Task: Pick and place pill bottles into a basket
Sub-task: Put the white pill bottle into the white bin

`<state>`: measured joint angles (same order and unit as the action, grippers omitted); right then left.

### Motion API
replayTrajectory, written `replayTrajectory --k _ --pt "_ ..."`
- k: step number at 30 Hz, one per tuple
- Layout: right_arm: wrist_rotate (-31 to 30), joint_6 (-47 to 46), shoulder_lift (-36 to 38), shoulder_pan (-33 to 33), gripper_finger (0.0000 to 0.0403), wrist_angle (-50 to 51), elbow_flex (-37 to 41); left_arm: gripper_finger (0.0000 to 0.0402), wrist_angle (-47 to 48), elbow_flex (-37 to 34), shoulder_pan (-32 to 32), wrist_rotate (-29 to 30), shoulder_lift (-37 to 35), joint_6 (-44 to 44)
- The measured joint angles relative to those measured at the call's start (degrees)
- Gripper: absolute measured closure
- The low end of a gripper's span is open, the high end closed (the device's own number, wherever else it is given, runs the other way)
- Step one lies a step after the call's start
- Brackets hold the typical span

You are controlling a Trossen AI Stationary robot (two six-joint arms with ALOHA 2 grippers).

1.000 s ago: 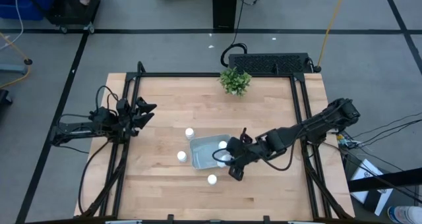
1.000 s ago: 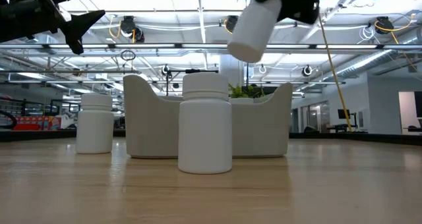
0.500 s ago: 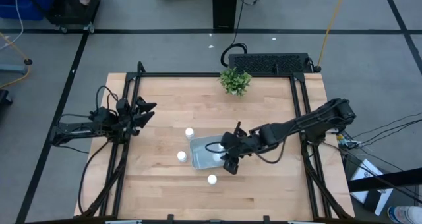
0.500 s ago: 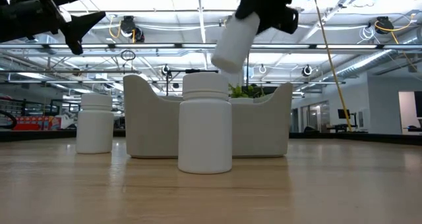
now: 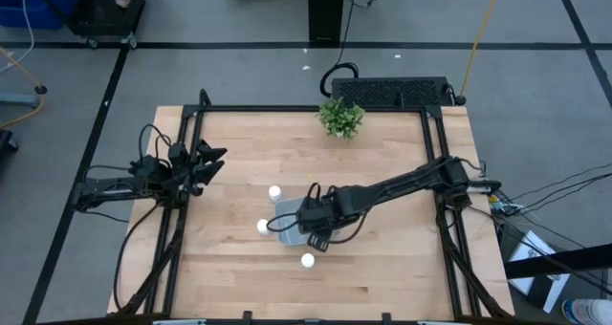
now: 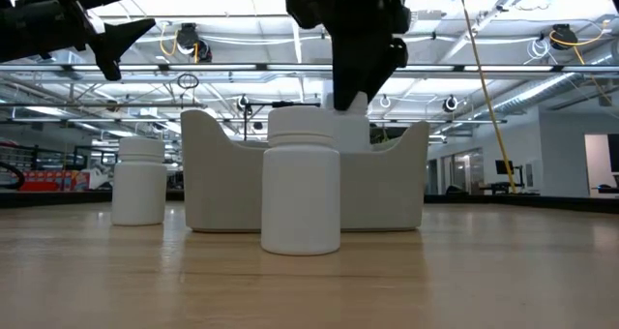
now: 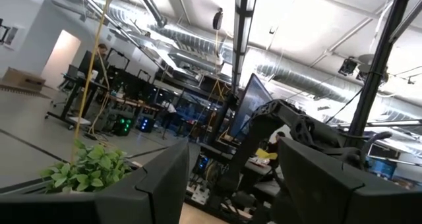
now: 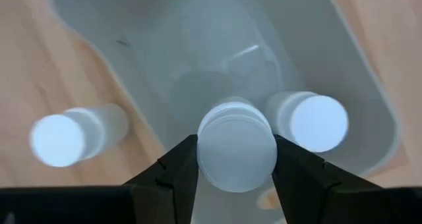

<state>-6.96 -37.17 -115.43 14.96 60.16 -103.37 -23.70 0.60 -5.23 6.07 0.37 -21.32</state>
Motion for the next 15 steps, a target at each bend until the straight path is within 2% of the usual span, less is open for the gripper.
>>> replayTrajectory --k 15 --pt "-0.3 -1.5 0.0 0.1 0.0246 -0.1 0.7 0.0162 0.4 0.0 0.0 -0.1 0.0 -0.5"
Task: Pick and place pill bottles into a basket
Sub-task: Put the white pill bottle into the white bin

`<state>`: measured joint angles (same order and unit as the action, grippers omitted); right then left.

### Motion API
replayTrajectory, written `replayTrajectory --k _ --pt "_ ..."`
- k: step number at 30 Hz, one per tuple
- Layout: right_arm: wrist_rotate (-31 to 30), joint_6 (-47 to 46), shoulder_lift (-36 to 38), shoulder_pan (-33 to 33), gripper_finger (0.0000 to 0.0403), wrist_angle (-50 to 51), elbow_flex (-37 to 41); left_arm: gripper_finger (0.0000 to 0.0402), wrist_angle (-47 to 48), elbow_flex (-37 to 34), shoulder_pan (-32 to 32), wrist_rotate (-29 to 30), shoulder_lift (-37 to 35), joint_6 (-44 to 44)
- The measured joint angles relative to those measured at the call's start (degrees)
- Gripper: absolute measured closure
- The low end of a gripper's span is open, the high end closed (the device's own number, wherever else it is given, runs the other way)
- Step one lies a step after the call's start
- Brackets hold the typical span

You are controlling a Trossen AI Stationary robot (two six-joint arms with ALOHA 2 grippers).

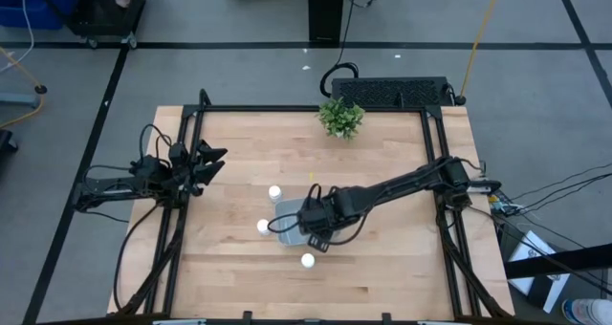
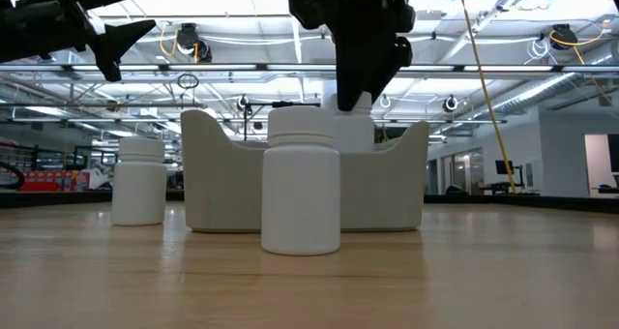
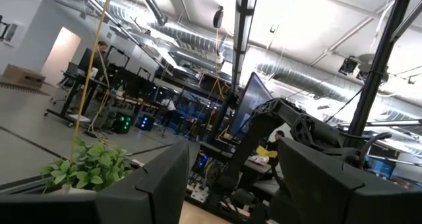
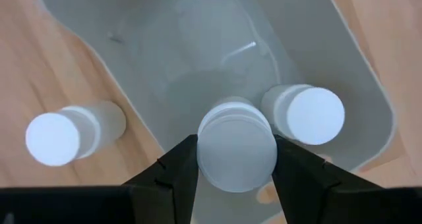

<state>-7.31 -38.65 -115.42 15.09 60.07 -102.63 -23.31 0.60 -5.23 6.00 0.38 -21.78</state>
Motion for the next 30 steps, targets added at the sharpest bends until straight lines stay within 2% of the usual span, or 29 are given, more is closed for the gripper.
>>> replayTrajectory --k 11,22,30 --pt "1.6 -1.3 0.0 0.0 0.0246 -4.9 6.9 0.0162 0.0 0.0 0.0 -0.1 0.0 -0.2" --pt "3.9 -1.2 0.2 -0.2 0.0245 -10.2 9.7 0.0162 -0.1 0.0 0.0 -0.1 0.0 -0.7" --pt "4.7 -0.9 0.1 0.0 0.0208 -11.1 9.9 0.0163 -0.1 0.0 0.0 -0.1 0.0 -0.8"
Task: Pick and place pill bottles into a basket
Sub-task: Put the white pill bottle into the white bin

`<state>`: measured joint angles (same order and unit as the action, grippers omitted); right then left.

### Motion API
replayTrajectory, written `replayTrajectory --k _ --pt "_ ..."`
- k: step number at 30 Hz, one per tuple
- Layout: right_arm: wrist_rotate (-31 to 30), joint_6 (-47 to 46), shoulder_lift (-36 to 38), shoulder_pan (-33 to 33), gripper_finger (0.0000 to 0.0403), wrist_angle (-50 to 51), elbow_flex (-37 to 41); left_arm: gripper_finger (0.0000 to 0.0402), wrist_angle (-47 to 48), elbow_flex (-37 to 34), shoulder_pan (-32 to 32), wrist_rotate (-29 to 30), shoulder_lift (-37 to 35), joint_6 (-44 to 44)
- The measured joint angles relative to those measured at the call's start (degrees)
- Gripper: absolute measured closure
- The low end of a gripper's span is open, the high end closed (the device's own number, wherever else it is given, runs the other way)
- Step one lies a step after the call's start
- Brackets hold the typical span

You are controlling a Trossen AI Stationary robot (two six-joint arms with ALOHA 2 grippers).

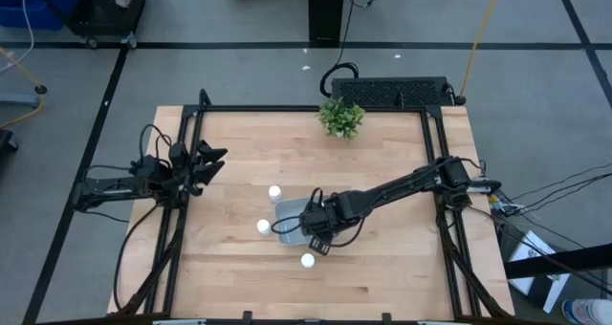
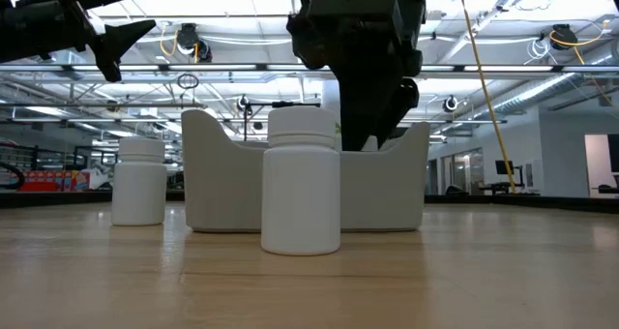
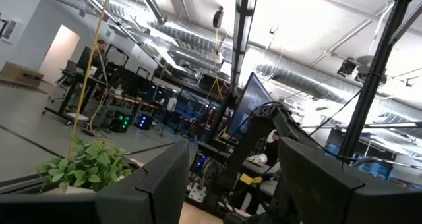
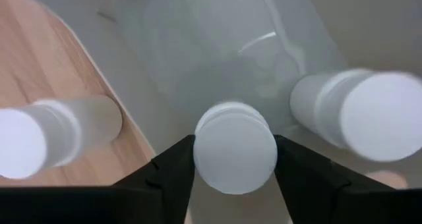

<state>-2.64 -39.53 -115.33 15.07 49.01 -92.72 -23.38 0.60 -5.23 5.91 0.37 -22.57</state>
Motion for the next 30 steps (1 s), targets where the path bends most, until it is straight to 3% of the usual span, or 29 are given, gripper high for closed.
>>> replayTrajectory --k 8,17,22,30 --pt "-0.1 -0.3 1.5 0.0 0.0157 1.3 0.1 0.0162 0.0 0.0 0.0 0.0 0.0 0.0" --pt "-3.1 0.8 7.6 0.0 0.0150 -2.0 0.1 0.0162 0.1 0.0 0.0 0.1 0.0 0.0" --pt "-6.5 8.4 9.6 0.0 0.0149 -10.2 0.1 0.0162 0.4 0.0 0.0 0.2 0.0 0.4" --pt "-3.4 20.1 9.7 -0.8 0.0149 -23.7 0.0 0.0162 0.8 0.0 0.0 0.2 0.0 0.4"
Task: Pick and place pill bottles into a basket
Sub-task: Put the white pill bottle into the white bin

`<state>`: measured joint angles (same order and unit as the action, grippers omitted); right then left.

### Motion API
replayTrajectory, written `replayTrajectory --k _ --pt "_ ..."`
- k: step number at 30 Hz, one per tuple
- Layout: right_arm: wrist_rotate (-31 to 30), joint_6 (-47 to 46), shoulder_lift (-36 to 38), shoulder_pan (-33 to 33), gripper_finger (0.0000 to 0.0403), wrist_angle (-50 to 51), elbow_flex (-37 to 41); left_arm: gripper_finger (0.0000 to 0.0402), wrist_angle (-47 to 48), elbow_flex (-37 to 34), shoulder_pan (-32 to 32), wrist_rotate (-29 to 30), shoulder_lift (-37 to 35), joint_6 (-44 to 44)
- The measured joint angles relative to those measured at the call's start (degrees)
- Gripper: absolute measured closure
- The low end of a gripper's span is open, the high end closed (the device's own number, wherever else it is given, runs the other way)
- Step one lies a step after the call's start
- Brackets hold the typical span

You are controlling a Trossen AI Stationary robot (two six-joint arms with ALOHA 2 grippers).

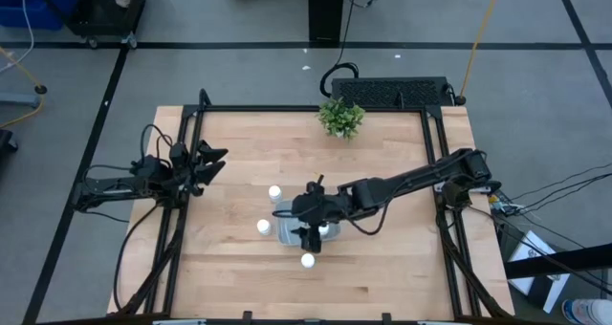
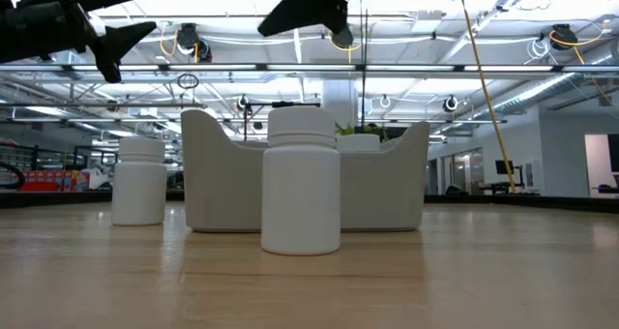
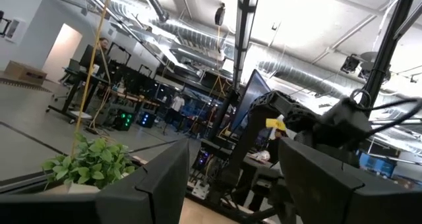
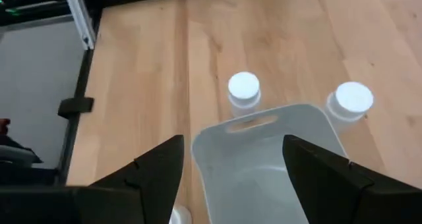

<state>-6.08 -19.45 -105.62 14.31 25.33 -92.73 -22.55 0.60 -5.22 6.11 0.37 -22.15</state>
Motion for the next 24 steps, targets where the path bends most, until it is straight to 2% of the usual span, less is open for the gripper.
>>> replayTrajectory --k 4,10,18,24 --pt "-2.4 -1.0 0.0 2.6 0.0149 2.1 0.0 0.0162 0.4 0.0 0.0 0.0 0.0 0.4" --pt "-5.9 -7.9 -2.1 8.8 0.0149 4.6 0.0 0.0162 1.4 0.0 0.0 1.0 0.0 1.5" --pt "-7.4 -9.2 -7.4 11.7 0.0149 5.5 0.0 0.0163 1.4 0.0 0.0 2.4 0.0 0.4" --pt "-10.0 -11.3 -7.7 13.2 0.0150 7.5 0.0 0.0162 1.7 0.0 0.0 2.1 0.0 0.4"
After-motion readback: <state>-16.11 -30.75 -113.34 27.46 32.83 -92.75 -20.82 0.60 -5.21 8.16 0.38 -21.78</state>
